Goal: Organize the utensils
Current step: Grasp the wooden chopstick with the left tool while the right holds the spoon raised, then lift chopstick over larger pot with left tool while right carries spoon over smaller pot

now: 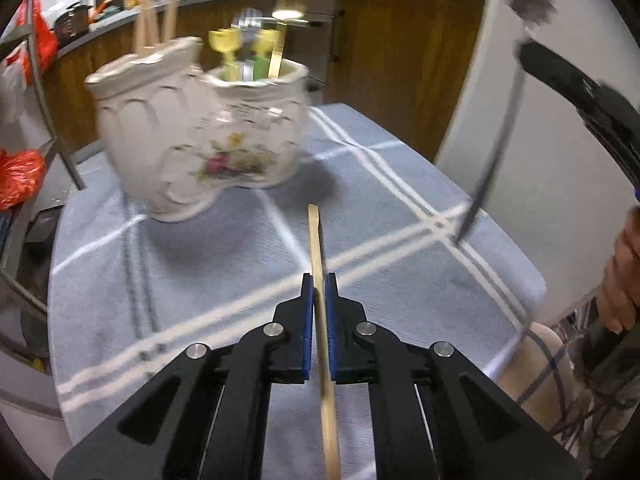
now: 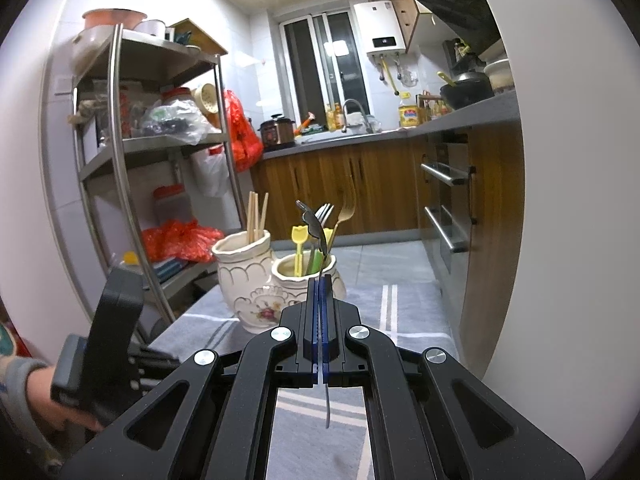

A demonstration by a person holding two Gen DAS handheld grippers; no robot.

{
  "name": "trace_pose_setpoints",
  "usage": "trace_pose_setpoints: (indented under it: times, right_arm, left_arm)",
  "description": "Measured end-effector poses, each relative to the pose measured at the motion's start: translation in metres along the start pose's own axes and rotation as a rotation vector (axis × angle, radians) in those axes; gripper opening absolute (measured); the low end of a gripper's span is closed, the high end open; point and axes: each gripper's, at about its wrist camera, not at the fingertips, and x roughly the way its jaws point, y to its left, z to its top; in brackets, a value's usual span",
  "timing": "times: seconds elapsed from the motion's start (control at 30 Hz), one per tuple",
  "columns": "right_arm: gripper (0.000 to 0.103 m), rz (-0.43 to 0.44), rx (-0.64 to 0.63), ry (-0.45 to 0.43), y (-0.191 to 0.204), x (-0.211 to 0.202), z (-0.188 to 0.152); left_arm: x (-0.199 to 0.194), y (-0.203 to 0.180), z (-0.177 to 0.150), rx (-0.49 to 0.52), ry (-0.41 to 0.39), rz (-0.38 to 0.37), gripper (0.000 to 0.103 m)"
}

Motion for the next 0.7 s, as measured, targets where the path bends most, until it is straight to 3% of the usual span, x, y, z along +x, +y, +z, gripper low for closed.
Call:
trace_pose_setpoints:
  times: [0.2, 0.5, 0.7]
  right_arm:
    - [0.002, 0.004, -0.003, -0.005, 0.000, -0.002, 0.001]
    - [0.002, 0.022, 0.011, -0.025, 0.003, 0.009, 0.020]
    - [0.002, 0.064, 0.037, -0.059, 0.012, 0.036, 0.051]
  left_arm:
    - [-0.001, -0.015, 0.002, 0.054, -0.030, -0.015, 0.005]
    - [-0.062, 0.024, 0.019, 0.044, -0.345, -0.027, 0.005]
    - [-0.097, 0.068, 0.050, 0.003, -0.580, -0.031, 0.005]
